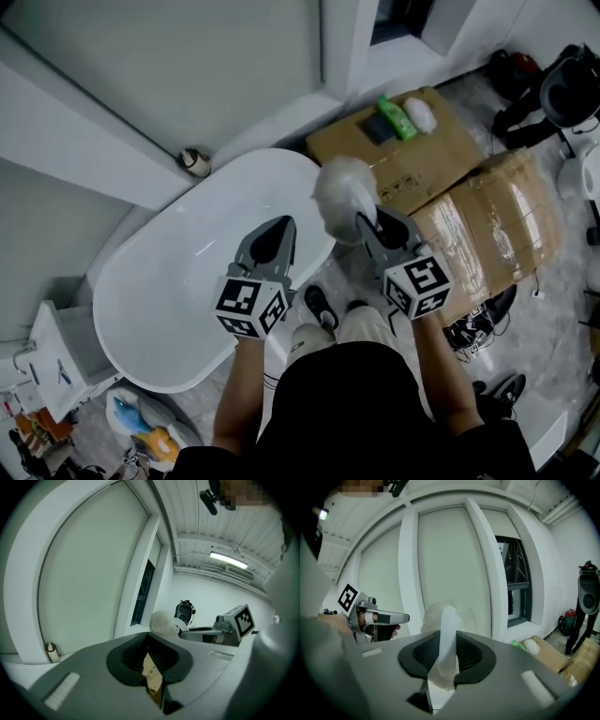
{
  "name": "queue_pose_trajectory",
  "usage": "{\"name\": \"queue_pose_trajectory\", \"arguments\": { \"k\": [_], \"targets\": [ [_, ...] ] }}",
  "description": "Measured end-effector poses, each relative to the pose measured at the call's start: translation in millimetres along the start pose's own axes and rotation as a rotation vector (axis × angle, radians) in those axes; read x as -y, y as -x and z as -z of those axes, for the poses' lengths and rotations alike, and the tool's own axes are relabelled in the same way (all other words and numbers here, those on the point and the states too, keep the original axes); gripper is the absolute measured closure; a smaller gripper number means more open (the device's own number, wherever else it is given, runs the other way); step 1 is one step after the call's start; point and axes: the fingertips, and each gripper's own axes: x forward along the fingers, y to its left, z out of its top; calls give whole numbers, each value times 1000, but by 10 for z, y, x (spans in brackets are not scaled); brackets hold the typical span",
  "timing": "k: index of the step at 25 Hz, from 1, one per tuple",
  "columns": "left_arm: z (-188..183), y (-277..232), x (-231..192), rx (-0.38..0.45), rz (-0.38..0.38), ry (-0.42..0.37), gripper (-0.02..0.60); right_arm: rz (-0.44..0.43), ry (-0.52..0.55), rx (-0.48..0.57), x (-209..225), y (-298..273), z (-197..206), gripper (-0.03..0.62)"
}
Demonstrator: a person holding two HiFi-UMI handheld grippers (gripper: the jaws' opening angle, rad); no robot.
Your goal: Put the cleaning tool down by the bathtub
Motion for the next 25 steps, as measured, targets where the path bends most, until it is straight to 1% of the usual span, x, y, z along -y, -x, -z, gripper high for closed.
{"name": "queue_pose_trajectory", "arguments": {
  "k": [5,9,13,17,25],
  "targets": [
    [124,-245,86,-41,36,17,584,39,-17,-36,243,-13,154,502],
    [233,-474,196,-71,43,31,583,40,-29,-74,512,-69,325,502],
    [301,-710,272,-92,27,41,583,48,-37,-98,814,-169,455,502],
    [345,-974,293,-108,6,57,584,41,-40,-138,1125,-384,603,502],
    [583,-1443,253,-153,-37,95,583,32,-53,-251,1644,-821,1138,502]
  ]
}}
